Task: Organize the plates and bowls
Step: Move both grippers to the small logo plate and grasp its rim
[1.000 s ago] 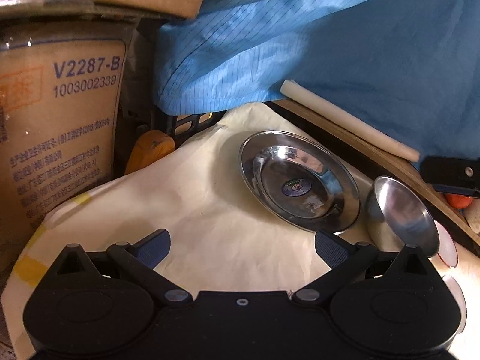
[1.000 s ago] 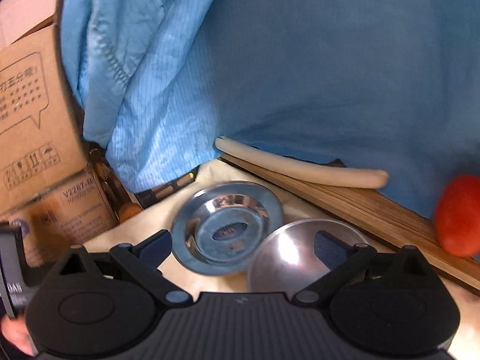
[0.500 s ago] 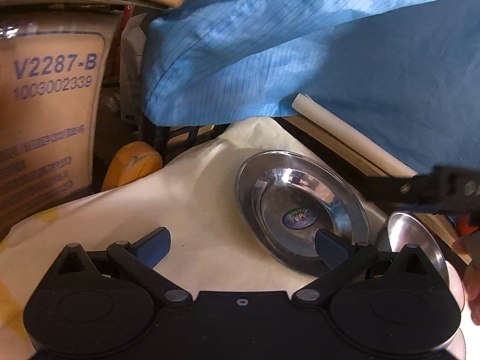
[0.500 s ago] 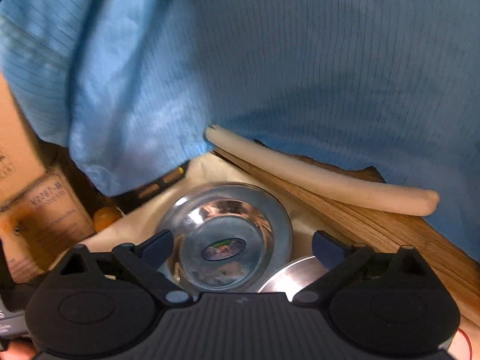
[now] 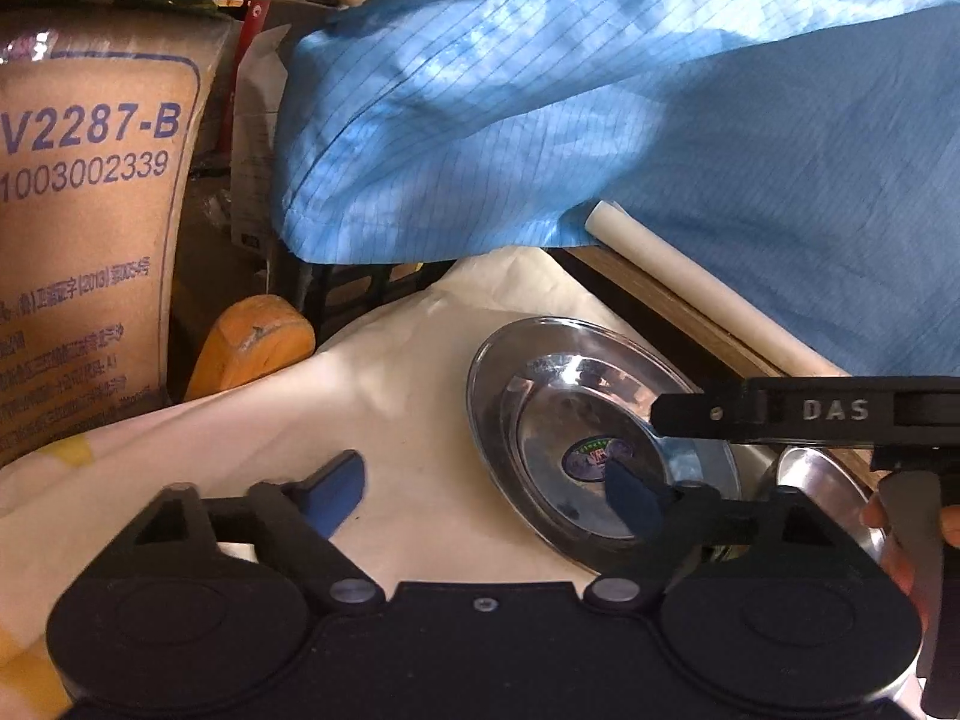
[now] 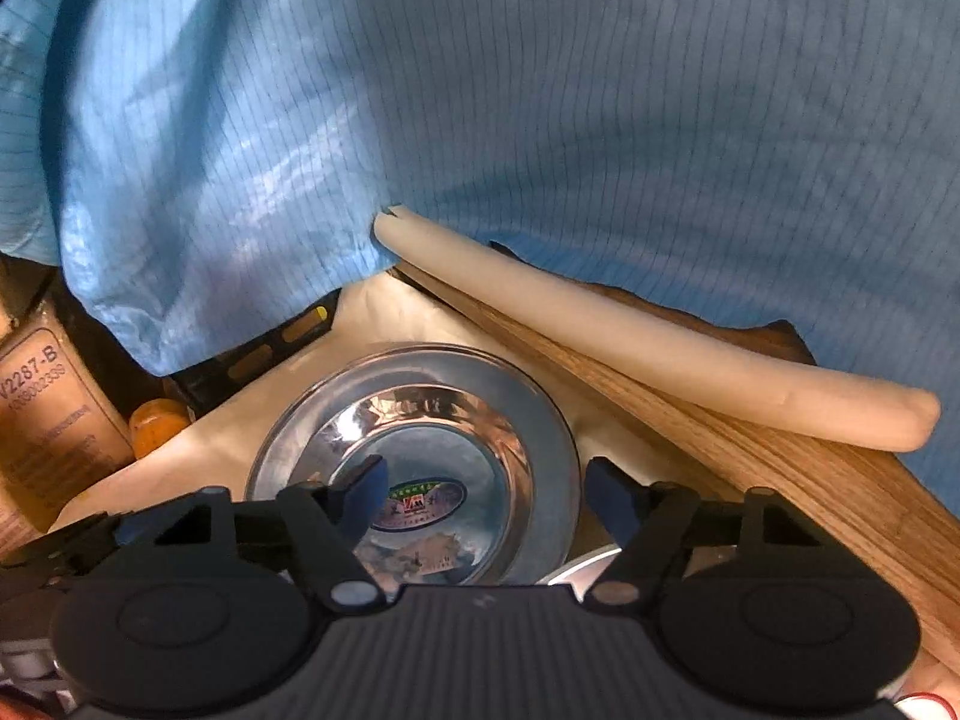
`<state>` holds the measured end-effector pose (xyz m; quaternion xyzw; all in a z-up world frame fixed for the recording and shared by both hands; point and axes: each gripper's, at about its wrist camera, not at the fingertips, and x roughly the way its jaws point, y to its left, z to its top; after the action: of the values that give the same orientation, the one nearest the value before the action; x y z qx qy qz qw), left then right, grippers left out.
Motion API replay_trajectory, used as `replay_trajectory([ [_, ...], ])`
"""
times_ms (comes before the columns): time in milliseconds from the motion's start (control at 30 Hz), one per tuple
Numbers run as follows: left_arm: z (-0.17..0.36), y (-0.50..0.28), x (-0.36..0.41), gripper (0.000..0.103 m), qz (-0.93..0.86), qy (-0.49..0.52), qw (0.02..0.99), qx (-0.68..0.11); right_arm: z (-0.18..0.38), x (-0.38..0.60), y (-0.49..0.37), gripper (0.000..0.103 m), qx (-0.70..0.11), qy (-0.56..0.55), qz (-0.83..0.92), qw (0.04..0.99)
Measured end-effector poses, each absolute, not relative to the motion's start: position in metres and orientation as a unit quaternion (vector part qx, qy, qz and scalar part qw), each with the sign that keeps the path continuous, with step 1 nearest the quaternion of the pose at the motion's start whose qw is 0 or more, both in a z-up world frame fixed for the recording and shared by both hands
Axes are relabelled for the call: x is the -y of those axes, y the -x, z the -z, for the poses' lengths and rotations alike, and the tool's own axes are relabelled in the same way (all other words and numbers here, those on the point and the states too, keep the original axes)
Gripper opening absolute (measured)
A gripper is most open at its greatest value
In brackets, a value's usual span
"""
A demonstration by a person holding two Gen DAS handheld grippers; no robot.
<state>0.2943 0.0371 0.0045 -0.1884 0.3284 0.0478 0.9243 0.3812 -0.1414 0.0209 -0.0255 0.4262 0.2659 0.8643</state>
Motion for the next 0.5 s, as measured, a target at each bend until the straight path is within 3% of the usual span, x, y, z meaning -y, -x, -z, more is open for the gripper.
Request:
replay_trajectory([
  [233,-0.003,-0.298,-0.037,0.055,-0.033,0.199,0.922,-0.331,-0.019,0.134,-0.385,0.063,-0.432,0.057,-0.245,0.866],
  [400,-0.001,-0.3,-0.035,0.037,-0.023,0.197,0.92,-0.337,-0.017,0.123,-0.386,0.061,-0.442,0.094,-0.226,0.863],
  [500,0.0,-0.3,-0.036,0.027,-0.02,0.198,0.92,-0.338,-0.015,0.122,-0.387,0.049,-0.446,0.099,-0.217,0.862],
])
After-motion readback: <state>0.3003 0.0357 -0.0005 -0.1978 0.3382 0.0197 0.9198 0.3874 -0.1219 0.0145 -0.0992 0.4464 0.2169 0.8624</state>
